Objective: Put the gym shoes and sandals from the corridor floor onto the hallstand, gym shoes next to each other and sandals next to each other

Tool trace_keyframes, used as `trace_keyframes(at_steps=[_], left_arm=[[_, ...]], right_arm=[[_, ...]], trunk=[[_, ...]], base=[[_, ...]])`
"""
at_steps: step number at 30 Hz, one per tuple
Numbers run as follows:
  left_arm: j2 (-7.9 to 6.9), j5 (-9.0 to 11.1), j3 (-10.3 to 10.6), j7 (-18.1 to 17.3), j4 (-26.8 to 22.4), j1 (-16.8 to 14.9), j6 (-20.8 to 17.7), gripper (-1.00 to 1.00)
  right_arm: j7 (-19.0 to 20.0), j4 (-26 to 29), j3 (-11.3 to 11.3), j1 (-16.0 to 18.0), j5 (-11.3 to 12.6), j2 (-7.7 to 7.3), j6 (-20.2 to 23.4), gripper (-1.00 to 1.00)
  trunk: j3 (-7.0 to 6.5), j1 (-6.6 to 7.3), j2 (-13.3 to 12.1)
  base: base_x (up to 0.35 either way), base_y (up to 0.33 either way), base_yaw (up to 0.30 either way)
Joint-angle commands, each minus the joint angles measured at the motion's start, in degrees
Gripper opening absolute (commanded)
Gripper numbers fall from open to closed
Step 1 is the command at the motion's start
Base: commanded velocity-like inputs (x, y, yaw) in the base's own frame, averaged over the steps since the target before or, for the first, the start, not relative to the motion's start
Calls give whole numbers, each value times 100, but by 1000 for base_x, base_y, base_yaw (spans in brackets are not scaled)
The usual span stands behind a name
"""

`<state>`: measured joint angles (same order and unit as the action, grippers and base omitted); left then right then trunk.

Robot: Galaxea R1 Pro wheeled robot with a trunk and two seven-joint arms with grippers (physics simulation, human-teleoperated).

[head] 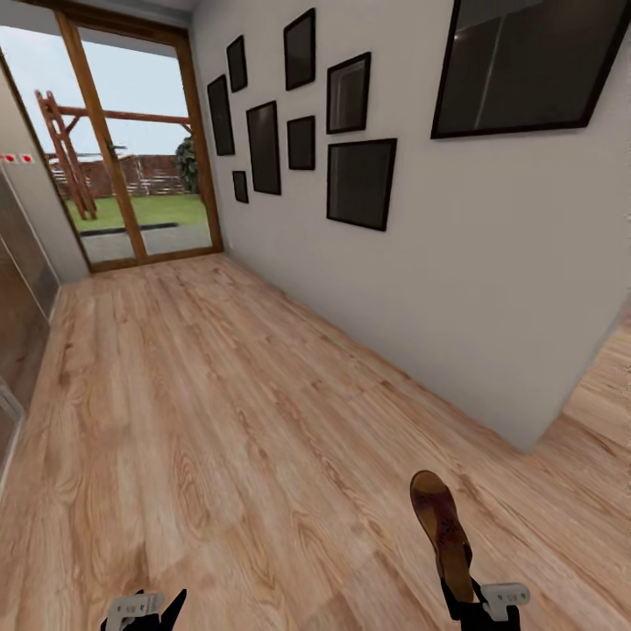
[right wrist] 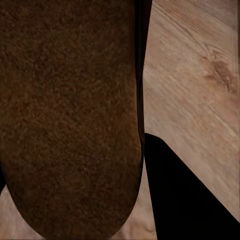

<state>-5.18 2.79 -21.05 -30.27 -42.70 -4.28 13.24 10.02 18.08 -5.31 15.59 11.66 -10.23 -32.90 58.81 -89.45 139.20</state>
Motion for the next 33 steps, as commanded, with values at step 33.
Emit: trace_keyframes(at_steps=[33], left_arm=[[1, 22, -13, -41, 15, -3, 100, 100]], right_arm=[[27, 1, -40, 6, 87, -5, -13, -100]], trunk=[[5, -2, 2]], base=[[301, 108, -263]])
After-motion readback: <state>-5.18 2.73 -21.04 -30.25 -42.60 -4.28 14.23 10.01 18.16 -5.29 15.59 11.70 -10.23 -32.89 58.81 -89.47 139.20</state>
